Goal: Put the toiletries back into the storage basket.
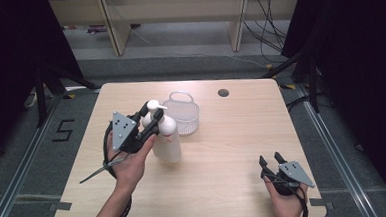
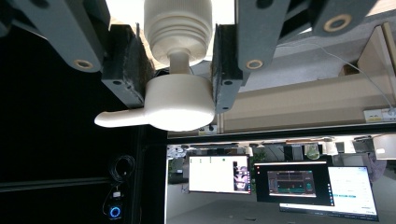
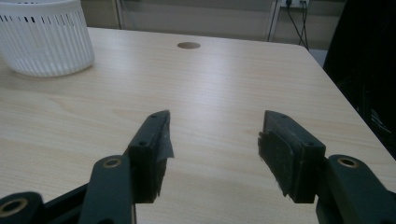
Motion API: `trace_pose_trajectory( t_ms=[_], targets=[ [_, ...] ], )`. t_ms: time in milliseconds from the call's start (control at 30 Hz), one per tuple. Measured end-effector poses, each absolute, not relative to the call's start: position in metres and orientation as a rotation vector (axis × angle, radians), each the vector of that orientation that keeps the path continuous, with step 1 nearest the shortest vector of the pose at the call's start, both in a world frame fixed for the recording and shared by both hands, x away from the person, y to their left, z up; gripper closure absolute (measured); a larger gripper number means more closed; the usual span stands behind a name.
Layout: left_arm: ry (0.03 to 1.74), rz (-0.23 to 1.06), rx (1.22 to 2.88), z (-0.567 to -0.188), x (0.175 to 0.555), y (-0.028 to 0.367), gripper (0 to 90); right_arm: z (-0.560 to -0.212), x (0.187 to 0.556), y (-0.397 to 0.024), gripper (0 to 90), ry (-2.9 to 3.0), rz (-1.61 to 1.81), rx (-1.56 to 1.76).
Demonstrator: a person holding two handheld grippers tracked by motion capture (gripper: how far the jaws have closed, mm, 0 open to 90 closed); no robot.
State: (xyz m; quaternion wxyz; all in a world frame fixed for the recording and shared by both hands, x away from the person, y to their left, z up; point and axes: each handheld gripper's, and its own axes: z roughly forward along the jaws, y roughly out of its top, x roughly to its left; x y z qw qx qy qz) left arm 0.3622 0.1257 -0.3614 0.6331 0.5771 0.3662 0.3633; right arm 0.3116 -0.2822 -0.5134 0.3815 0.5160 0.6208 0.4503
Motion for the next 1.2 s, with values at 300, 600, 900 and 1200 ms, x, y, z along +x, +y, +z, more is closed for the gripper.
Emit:
trace_pose_trajectory(
  t_ms=[300, 600, 900, 1200],
  targets=[
    [0.834, 0.837, 1.326, -0.358, 0.365, 0.124, 59.0, -0.514, 0.312, -0.283, 43.3, 1.584, 1.137, 1.288],
    [0.831, 0.837, 1.321, -0.354, 0.368, 0.121, 59.0, -0.514, 0.313, -0.283, 43.1, 1.587, 1.133, 1.288],
    [0.826, 0.836, 1.301, -0.350, 0.372, 0.118, 59.0, -0.514, 0.313, -0.283, 42.9, 1.583, 1.136, 1.284],
    [0.820, 0.839, 1.303, -0.346, 0.376, 0.116, 59.0, -0.514, 0.312, -0.281, 42.6, 1.583, 1.159, 1.320]
  ],
)
